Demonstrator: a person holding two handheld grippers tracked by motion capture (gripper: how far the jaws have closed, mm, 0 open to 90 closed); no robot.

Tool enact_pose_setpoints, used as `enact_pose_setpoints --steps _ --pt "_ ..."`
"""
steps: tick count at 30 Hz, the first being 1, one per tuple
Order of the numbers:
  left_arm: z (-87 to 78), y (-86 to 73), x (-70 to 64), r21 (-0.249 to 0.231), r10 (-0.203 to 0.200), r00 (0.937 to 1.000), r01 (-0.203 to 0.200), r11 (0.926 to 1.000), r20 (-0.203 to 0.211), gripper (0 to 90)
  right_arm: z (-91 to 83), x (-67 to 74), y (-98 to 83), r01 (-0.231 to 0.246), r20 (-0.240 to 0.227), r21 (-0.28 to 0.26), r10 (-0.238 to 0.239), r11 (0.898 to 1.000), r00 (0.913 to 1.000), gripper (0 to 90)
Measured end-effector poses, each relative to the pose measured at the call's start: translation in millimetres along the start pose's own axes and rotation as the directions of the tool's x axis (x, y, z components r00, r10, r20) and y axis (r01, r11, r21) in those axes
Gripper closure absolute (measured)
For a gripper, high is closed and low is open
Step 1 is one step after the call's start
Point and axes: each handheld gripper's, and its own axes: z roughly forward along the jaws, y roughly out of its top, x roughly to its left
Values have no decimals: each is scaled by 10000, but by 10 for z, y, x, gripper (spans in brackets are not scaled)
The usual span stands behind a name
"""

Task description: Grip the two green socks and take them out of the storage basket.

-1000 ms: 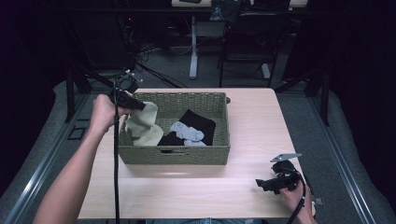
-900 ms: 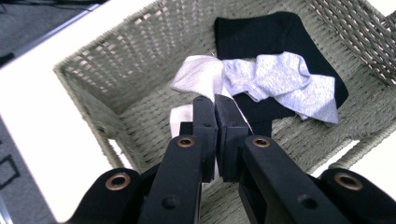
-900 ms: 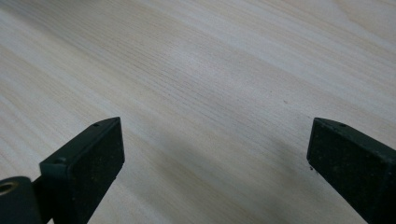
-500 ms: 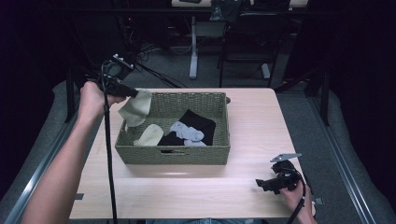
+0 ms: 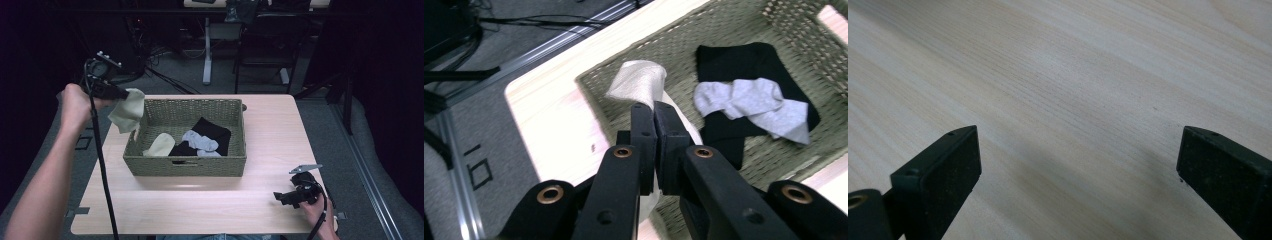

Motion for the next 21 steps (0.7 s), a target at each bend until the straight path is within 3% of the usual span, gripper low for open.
enact_pose_setpoints --steps 11,21 --pt "-2 -309 381 164 -994 9929 1007 9948 -646 881 7 1 2 2 -36 -6 -2 10000 10000 33" --pt "330 -614 586 620 -1665 9828 1716 9832 -802 881 12 1 0 -12 -3 -6 12 10000 10000 34"
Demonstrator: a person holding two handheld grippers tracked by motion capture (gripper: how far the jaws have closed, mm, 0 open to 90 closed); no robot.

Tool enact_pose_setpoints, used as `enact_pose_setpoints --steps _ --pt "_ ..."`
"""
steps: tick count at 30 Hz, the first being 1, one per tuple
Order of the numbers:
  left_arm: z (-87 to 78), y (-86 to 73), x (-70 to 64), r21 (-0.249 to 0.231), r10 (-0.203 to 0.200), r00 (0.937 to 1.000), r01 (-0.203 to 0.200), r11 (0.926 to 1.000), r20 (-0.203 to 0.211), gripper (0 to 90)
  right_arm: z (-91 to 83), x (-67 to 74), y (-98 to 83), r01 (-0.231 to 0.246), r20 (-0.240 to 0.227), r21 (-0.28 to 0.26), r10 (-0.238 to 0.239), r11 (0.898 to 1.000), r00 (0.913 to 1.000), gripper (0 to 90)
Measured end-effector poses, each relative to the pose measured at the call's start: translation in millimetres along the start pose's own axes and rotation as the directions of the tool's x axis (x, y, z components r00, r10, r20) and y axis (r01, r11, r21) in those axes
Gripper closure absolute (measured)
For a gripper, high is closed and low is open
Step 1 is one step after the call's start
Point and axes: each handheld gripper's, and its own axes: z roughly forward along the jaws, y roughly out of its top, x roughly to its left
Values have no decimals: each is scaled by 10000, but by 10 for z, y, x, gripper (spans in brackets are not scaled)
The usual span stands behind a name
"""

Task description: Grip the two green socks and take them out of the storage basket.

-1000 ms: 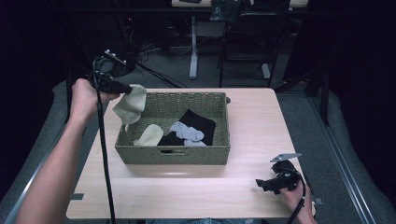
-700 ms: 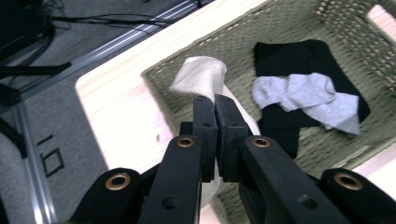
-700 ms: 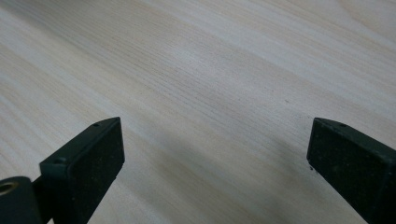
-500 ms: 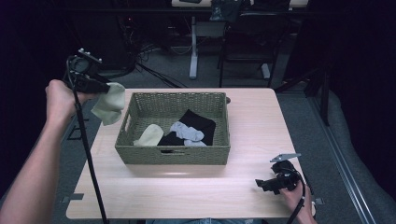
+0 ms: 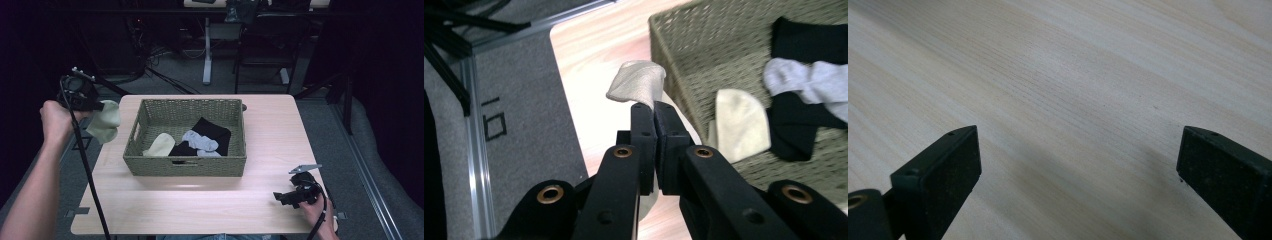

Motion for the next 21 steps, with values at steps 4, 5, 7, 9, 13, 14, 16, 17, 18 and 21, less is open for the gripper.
enact_pose_setpoints --steps 4,5,7,9,13,14,16,17,18,21 --pt "198 -94 36 212 -151 9998 148 9997 106 880 0 1 -1 -17 -11 15 17 10000 10000 34" --pt "250 -116 45 284 -171 9997 165 9995 195 880 0 1 -1 -18 -13 16 18 10000 10000 34" --pt "356 -161 49 371 -258 9994 249 9990 235 880 0 1 -1 -14 -4 24 14 10000 10000 34" --pt "461 -205 51 455 -345 9988 329 9984 342 880 0 -1 -1 -10 -17 35 10 10000 10000 34" --pt "660 -288 57 647 -518 9976 488 9967 454 880 13 6 -9 -127 -19 -112 127 9999 9999 34" --pt "708 -311 55 662 -610 9970 578 9961 473 880 8 4 -7 -66 20 -77 66 9999 10000 34" --pt "805 -359 58 805 -694 9962 650 9946 532 880 5 5 -7 -78 38 -85 78 9999 10000 34" --pt "856 -384 59 839 -708 9960 662 9943 538 880 5 4 -7 -73 41 -79 73 9999 10000 34" --pt "916 -417 59 910 -796 9952 742 9931 570 879 6 4 -7 -69 25 -88 70 9999 10000 34" --pt "1026 -481 68 1077 -918 9937 846 9906 641 879 8 7 -6 -78 34 -79 78 9999 10000 34"
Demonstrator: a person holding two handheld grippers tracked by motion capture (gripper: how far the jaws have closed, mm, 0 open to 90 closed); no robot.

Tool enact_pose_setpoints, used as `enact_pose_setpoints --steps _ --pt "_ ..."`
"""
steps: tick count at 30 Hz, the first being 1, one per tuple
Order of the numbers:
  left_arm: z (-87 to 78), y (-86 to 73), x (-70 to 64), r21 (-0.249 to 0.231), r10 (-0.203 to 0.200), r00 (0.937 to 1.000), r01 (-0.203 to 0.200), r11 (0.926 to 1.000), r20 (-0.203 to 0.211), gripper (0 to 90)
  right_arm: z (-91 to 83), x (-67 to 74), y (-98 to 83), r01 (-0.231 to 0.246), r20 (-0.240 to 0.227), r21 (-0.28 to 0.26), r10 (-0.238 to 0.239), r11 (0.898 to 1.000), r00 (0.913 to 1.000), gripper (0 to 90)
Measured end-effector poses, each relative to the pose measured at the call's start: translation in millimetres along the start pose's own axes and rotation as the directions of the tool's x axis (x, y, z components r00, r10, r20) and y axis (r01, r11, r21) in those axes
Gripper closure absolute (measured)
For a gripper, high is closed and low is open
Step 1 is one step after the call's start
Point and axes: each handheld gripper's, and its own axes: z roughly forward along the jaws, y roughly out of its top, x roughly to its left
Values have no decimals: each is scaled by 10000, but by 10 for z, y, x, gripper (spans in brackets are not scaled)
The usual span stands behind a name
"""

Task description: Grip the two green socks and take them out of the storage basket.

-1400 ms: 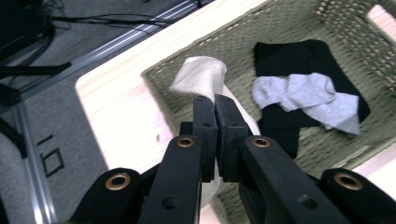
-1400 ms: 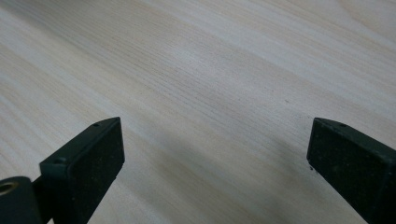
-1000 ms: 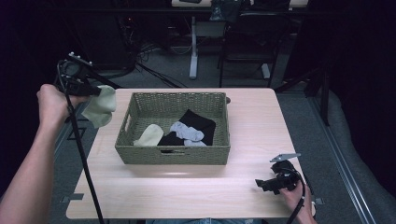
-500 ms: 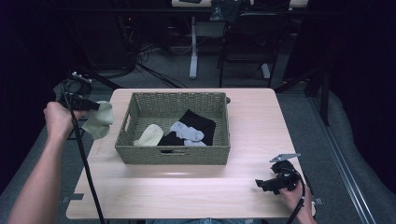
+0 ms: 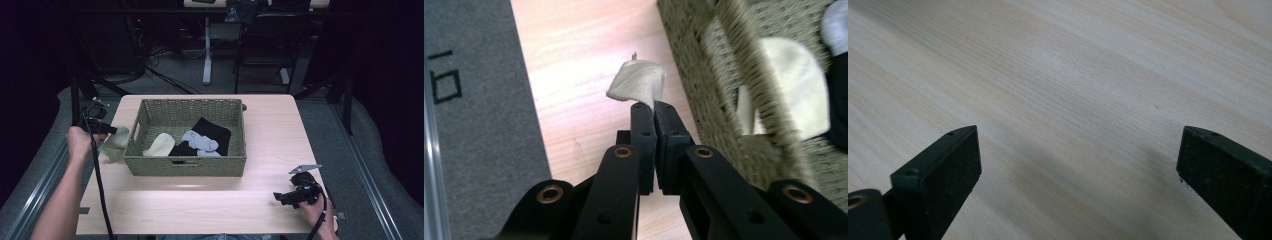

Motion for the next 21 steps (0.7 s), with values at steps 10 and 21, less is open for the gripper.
enact_pose_setpoints --steps 10,21 --pt "349 -204 82 327 -535 9984 529 9981 173 871 -2 2 1 19 -16 11 -19 10000 10000 34" --pt "632 -409 185 752 -1176 9914 1131 9907 575 783 -7 -11 6 152 -62 211 -151 9997 9999 34"
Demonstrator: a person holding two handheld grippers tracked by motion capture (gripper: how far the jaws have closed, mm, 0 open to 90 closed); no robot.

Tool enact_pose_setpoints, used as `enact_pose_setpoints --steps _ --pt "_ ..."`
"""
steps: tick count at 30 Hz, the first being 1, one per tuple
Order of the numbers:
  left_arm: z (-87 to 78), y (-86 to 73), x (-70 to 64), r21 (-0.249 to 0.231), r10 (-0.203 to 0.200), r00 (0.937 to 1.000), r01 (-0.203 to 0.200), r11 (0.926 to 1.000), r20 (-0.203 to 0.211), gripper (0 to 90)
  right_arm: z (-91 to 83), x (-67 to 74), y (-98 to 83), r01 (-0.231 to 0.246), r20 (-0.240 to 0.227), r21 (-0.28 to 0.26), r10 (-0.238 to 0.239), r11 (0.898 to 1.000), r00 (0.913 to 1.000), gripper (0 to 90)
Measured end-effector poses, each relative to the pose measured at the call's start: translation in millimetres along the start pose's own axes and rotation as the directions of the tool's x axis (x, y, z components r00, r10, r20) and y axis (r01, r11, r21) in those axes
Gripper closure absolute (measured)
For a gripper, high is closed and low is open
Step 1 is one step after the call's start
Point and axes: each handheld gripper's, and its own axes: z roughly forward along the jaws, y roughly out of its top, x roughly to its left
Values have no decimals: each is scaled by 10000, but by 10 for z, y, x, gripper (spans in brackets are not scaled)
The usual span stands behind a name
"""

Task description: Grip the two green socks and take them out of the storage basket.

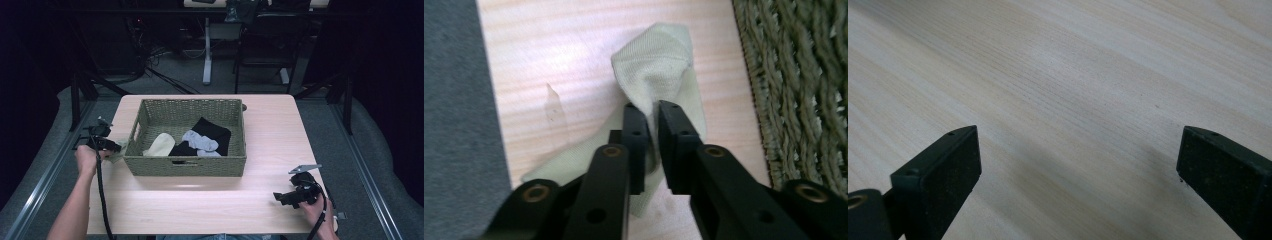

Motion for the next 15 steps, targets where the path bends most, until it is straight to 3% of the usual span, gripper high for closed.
enact_pose_setpoints --steps 5,9,12,13,15 --pt "-176 33 -17 -352 -70 9996 80 9993 282 534 3 2 -2 -93 -4 -102 93 9999 10000 34" --pt "-417 96 -65 -679 12 9998 0 9977 173 339 3 4 -1 -91 -13 -104 91 9999 10000 34" --pt "-539 134 -100 -758 112 9999 -102 9971 130 246 2 5 1 -73 -17 -92 73 9999 10000 34" --pt "-684 181 -154 -977 306 9995 -301 9948 33 231 3 5 1 -74 -19 -94 74 9999 10000 34" --pt "-806 227 -216 -1228 432 9991 -429 9915 -6 201 3 1 1 -45 1 -60 45 10000 10000 34"
